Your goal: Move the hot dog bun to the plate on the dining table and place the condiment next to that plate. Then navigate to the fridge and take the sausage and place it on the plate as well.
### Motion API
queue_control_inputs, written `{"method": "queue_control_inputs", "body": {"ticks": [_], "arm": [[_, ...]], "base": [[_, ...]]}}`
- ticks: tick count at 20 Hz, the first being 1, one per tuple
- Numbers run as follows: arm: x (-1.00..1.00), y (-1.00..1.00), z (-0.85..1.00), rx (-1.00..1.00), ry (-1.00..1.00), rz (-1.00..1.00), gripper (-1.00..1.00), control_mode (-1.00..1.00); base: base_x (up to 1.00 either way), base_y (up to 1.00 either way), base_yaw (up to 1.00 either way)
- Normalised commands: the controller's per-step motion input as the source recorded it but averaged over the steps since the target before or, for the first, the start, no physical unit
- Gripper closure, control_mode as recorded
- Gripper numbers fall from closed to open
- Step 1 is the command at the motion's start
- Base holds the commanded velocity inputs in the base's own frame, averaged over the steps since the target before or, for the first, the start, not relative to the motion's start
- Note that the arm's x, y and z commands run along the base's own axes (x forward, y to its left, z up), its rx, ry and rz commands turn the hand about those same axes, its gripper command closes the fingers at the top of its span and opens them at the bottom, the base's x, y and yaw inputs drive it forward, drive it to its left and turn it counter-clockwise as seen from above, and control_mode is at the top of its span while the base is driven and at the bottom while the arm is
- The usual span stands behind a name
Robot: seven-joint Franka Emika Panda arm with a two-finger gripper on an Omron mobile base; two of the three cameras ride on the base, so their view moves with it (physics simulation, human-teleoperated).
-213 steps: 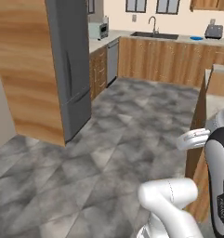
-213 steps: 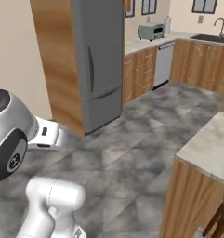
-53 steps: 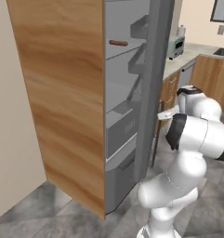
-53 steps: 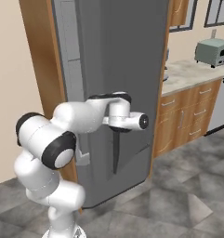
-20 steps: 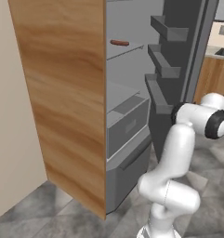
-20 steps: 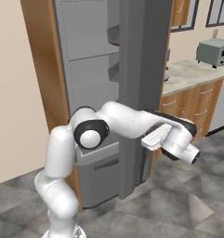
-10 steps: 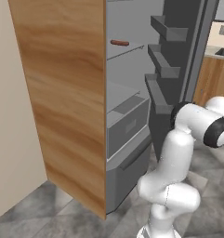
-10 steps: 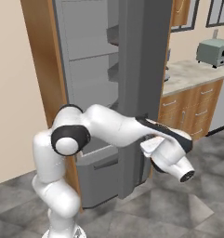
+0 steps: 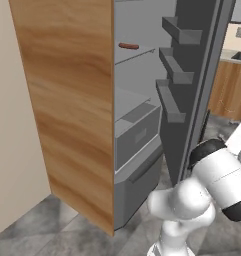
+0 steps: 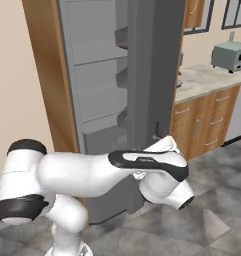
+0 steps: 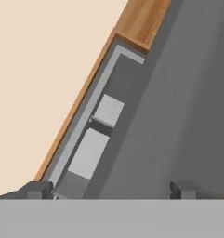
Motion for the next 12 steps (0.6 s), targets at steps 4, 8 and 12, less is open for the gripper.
{"method": "queue_control_inputs", "body": {"ticks": [4, 8, 12], "arm": [[-0.83, 1.0, 1.0, -0.12, -0.12, 0.0, -1.0, -1.0], [-0.71, 1.0, 1.0, -0.1, 0.04, 0.0, -1.0, -1.0], [-0.56, 1.0, 1.0, -0.08, 0.3, -0.1, -1.0, -1.0]], "base": [[0.0, 0.0, 0.0], [0.0, 0.0, 0.0], [0.0, 0.0, 0.0]]}}
